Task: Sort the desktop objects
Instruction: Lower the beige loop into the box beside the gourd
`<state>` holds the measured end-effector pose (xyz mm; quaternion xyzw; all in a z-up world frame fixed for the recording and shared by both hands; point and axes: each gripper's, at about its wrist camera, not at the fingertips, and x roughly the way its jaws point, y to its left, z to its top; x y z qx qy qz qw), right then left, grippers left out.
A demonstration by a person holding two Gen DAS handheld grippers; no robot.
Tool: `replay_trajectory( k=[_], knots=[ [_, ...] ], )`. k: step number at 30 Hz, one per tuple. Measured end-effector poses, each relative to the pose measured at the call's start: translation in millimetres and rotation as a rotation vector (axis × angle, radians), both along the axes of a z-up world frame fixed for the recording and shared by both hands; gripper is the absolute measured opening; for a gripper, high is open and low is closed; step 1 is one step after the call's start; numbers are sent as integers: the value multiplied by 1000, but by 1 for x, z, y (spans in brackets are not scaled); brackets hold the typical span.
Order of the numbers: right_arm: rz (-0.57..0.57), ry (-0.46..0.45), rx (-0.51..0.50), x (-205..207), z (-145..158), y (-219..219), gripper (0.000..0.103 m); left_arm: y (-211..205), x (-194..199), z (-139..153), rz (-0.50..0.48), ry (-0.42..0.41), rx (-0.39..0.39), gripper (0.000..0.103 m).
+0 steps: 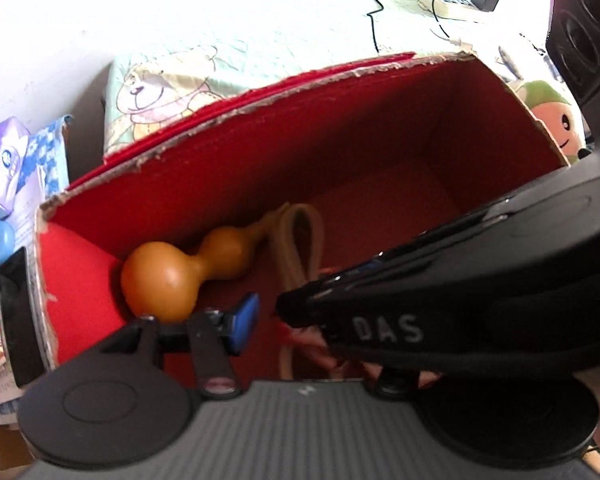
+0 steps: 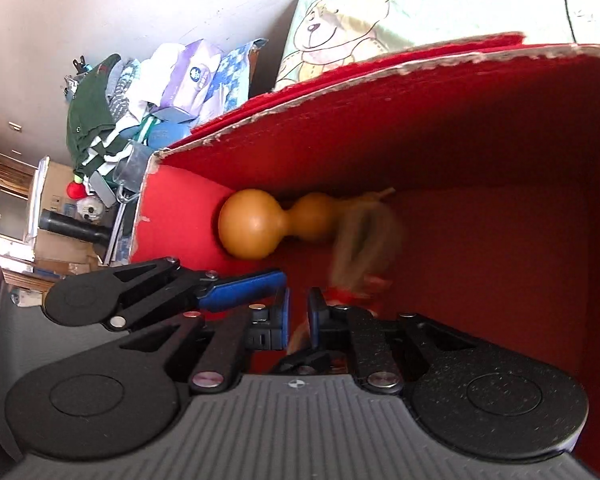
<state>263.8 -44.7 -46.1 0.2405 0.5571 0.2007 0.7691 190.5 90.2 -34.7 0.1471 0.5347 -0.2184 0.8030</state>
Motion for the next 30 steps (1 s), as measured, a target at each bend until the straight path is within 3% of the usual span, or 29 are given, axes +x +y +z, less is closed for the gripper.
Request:
replay_trajectory(
  k=[6, 9, 16, 20, 30],
  knots=[
    [-15, -1, 22, 4, -9, 3, 13, 7, 5, -12, 32, 28, 1, 56],
    [-44, -3, 39, 2, -12, -2, 15, 9, 6, -11, 47, 2, 1, 67],
    [-130, -59, 36, -4, -8, -9, 17, 12, 12, -14, 80, 0, -10, 67],
    [-168, -9, 29, 2, -13, -12, 23, 11, 14, -15, 94, -4, 6, 68],
    [-162, 55, -12, 8, -18, -9, 25, 9, 19, -15, 123, -24, 41, 73]
  ],
)
